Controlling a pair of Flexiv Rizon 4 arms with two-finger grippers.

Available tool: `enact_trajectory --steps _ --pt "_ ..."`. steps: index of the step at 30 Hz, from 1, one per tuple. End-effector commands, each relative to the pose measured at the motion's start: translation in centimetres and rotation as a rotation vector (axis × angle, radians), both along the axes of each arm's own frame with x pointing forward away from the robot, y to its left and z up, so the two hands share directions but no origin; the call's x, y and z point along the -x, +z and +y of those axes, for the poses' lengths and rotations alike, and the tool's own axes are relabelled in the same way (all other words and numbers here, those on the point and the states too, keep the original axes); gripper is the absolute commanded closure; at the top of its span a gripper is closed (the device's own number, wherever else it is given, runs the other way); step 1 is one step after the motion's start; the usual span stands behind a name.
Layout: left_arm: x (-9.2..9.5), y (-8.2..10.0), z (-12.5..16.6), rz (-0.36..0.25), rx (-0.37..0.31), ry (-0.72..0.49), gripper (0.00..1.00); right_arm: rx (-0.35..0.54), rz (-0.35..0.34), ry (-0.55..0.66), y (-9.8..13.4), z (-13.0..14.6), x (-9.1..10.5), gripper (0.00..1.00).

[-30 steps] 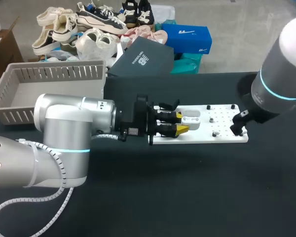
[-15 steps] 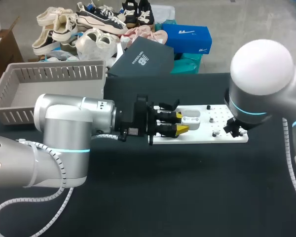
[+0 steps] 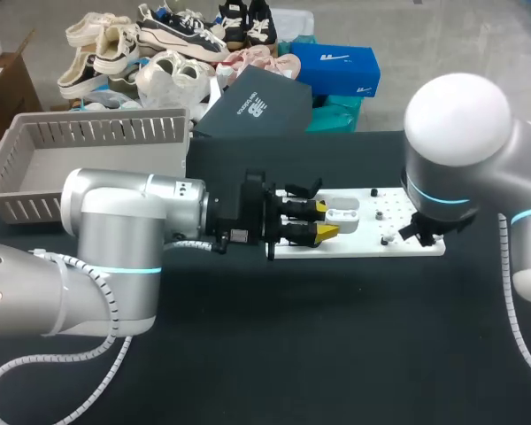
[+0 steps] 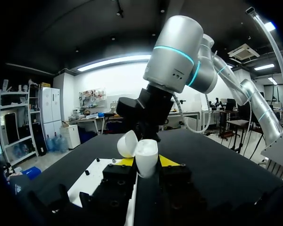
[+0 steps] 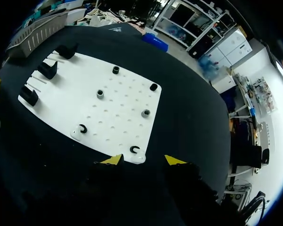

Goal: Pick up each earbud case from the left stands, insert the matching earbuds, close the lid, and place the case in the box.

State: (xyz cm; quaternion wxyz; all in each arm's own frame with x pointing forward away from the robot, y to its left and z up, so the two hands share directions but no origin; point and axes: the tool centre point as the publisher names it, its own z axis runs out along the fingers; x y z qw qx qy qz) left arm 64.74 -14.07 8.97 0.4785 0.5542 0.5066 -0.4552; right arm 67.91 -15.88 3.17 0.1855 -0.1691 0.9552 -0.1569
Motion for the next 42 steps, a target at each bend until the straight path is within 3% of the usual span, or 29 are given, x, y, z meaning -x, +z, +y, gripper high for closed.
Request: enact_trajectory --steps 1,14,26,30,42 --pt "0.2 0.0 0.0 -0.002 0.001 0.005 1.0 -0.004 0.008 -0.001 -0.3 -0.1 -0.3 0.51" --pt "0.2 0.0 0.0 -0.002 0.001 0.005 1.0 -0.018 0.033 0.004 -1.1 0.0 -0.6 0.62" --pt "0.2 0.0 0.0 -0.002 0.001 0.005 1.0 -0.03 0.054 0.004 -1.5 0.1 -0.7 0.63" --pt "0.2 0.0 0.0 -0.002 0.001 0.005 1.0 -0.032 0.057 0.005 -1.6 0.2 -0.8 0.71" --pt "0.2 0.0 0.0 -0.002 0.001 0.005 1.0 -0.035 0.065 0.0 -1.8 0.2 -0.7 0.7"
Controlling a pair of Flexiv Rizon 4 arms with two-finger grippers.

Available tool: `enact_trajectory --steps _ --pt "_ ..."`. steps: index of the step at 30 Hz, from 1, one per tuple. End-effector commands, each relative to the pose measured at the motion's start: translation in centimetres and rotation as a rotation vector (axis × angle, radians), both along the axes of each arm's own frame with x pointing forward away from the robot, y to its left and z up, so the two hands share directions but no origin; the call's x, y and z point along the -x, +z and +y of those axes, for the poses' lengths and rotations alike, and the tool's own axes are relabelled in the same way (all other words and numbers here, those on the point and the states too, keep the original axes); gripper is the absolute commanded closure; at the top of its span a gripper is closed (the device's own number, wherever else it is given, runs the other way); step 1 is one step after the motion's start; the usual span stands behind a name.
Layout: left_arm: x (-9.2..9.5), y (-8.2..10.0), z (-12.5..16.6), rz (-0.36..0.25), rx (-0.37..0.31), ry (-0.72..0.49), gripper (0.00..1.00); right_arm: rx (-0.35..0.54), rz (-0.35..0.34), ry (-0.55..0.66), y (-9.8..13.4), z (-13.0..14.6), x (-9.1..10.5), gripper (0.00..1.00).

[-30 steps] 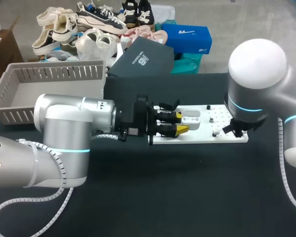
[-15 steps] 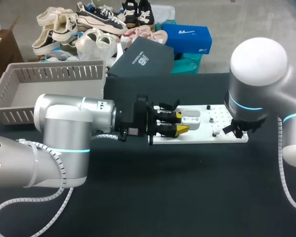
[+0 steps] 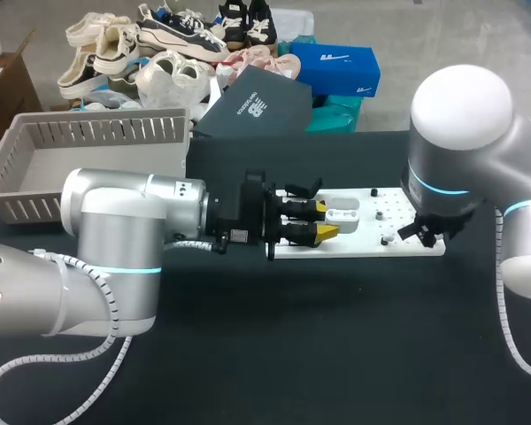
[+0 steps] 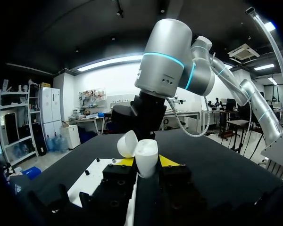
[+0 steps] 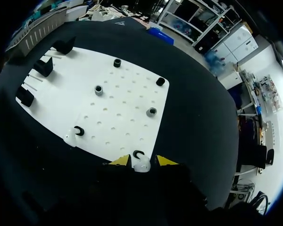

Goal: Pick up each earbud case from the left stands, insert the matching earbuds, close the lid, and place the case in the box.

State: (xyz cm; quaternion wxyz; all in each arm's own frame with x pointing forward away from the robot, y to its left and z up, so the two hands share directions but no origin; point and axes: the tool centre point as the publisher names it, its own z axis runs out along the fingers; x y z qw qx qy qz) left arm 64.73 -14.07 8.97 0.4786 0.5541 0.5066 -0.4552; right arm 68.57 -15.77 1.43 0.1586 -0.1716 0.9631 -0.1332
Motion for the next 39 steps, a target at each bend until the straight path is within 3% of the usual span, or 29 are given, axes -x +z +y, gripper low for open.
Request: enact_trajectory --steps 1,3,6,11,12,15,31,35,39 --pt "0.2 0.0 0.0 -0.002 0.001 0.005 1.0 0.003 0.003 -0.003 -0.1 0.1 0.0 0.7" --pt "0.2 0.0 0.0 -0.002 0.001 0.005 1.0 0.003 0.004 -0.005 -0.1 0.1 0.0 0.71" --pt "0.2 0.0 0.0 -0.002 0.001 0.005 1.0 0.006 0.004 -0.008 -0.1 0.1 0.0 0.83" --pt "0.2 0.0 0.0 -0.002 0.001 0.005 1.0 0.007 0.005 -0.011 -0.2 0.1 0.0 0.82" --pt "0.2 0.0 0.0 -0.002 0.001 0.005 1.0 0.007 0.005 -0.011 -0.2 0.1 0.0 0.9" --pt "0.2 0.0 0.0 -0.002 0.001 0.005 1.0 0.007 0.005 -0.011 -0.2 0.1 0.0 1.0" --pt "0.2 0.0 0.0 -0.002 0.001 0.005 1.0 -0.008 -0.024 -0.004 2.2 0.4 1.1 1.0" --pt "0.2 0.0 0.0 -0.002 0.001 0.005 1.0 -0.031 -0.054 0.004 4.2 0.7 2.0 1.0" --pt "0.2 0.0 0.0 -0.002 0.001 0.005 1.0 -0.042 -0.1 0.042 7.7 1.7 3.1 1.0"
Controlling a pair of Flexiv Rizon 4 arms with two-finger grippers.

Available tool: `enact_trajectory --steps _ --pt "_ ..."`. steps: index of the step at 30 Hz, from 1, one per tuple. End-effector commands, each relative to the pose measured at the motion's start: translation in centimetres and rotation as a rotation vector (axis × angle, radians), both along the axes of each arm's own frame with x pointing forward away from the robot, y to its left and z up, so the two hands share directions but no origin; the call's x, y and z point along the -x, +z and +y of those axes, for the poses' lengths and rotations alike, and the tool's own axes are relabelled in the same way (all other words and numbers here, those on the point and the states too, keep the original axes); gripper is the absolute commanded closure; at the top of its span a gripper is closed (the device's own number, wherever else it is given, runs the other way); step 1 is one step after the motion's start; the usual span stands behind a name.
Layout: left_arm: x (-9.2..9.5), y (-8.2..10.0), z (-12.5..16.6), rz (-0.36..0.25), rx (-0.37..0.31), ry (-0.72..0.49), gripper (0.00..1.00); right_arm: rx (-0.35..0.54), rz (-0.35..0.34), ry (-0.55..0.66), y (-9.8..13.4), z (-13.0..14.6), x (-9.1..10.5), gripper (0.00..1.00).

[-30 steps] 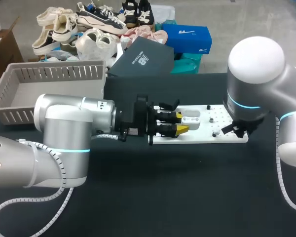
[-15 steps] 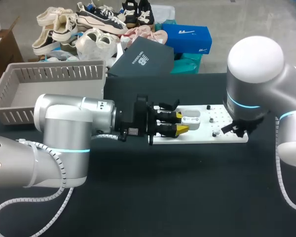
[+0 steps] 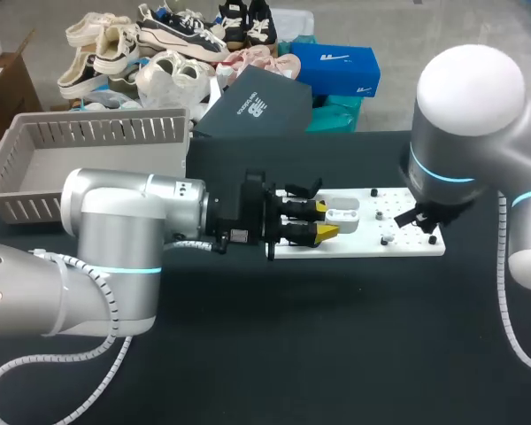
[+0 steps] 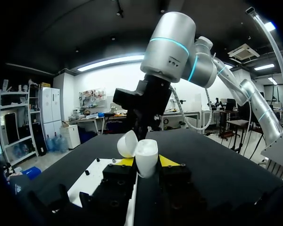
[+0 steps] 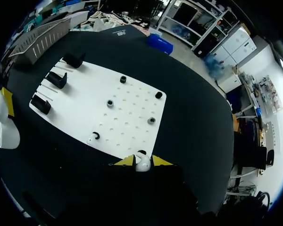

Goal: Pick up each earbud case from the left stands, insert the matching earbuds, close the lid, and place the case in the box.

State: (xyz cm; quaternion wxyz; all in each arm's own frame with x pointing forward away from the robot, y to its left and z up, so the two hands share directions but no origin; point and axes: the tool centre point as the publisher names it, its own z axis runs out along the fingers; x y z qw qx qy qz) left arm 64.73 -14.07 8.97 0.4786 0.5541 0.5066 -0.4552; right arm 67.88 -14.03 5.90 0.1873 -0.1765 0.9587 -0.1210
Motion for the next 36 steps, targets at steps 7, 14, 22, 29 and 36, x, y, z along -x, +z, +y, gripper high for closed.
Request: enact_trajectory --steps 7,14,22,29,36 --pt "0.2 0.0 0.0 -0.002 0.001 0.005 1.0 -0.001 -0.117 0.091 8.5 2.3 4.2 1.0" --pt "0.2 0.0 0.0 -0.002 0.001 0.005 1.0 0.015 -0.137 0.148 11.5 4.9 6.0 1.0" --pt "0.2 0.0 0.0 -0.002 0.001 0.005 1.0 0.037 -0.072 0.159 12.4 8.5 6.9 1.0" --pt "0.2 0.0 0.0 -0.002 0.001 0.005 1.0 0.047 0.027 0.113 11.9 11.0 7.2 1.0" --pt "0.2 0.0 0.0 -0.002 0.001 0.005 1.0 0.084 0.087 0.068 11.0 12.5 7.5 1.0"
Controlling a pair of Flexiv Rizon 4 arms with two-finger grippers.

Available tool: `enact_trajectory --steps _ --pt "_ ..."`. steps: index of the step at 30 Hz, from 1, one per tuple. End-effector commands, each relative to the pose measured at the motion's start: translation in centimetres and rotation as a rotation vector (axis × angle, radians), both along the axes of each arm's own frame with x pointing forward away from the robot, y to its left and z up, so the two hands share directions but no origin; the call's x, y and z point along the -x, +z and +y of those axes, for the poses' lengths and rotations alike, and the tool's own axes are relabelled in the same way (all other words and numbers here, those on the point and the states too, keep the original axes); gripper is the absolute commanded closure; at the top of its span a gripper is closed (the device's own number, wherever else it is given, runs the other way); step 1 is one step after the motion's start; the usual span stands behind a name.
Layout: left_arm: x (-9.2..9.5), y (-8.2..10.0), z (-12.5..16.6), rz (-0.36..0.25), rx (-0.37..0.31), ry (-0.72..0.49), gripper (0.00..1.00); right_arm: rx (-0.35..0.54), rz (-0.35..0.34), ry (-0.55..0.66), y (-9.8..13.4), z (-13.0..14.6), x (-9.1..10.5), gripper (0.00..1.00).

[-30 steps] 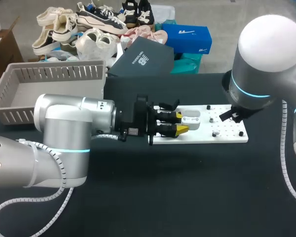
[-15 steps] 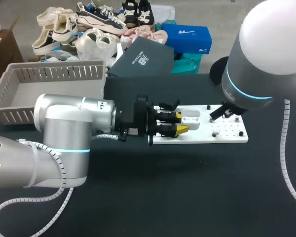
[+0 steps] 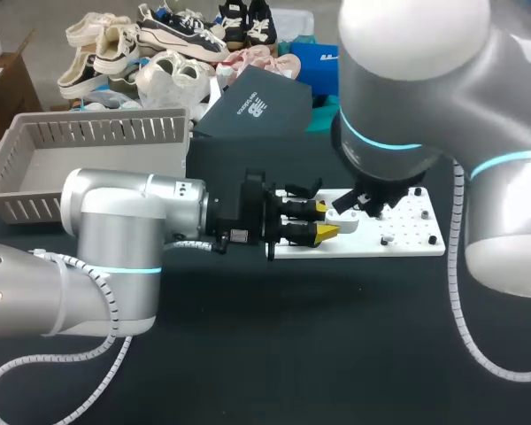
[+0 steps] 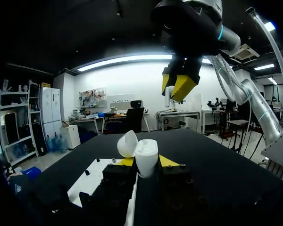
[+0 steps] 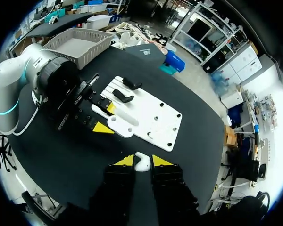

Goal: Pick up each earbud case from the left stands, insert the matching earbuds, close the lid, and place the case in the box.

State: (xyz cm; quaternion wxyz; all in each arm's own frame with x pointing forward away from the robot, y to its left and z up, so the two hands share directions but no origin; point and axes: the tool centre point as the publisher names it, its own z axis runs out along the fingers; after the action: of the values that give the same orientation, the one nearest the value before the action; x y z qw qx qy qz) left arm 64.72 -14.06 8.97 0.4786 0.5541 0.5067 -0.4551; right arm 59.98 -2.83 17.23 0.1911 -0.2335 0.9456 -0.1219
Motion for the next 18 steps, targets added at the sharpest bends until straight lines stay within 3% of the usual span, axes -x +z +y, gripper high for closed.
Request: enact_trajectory --steps 1,18 --pt "0.16 -0.02 0.01 -0.002 0.001 0.005 1.0 0.075 0.083 -0.056 -0.48 1.42 -0.34 1.0" --pt "0.16 -0.02 0.01 -0.002 0.001 0.005 1.0 0.053 0.09 -0.081 -0.99 1.6 0.08 1.0"
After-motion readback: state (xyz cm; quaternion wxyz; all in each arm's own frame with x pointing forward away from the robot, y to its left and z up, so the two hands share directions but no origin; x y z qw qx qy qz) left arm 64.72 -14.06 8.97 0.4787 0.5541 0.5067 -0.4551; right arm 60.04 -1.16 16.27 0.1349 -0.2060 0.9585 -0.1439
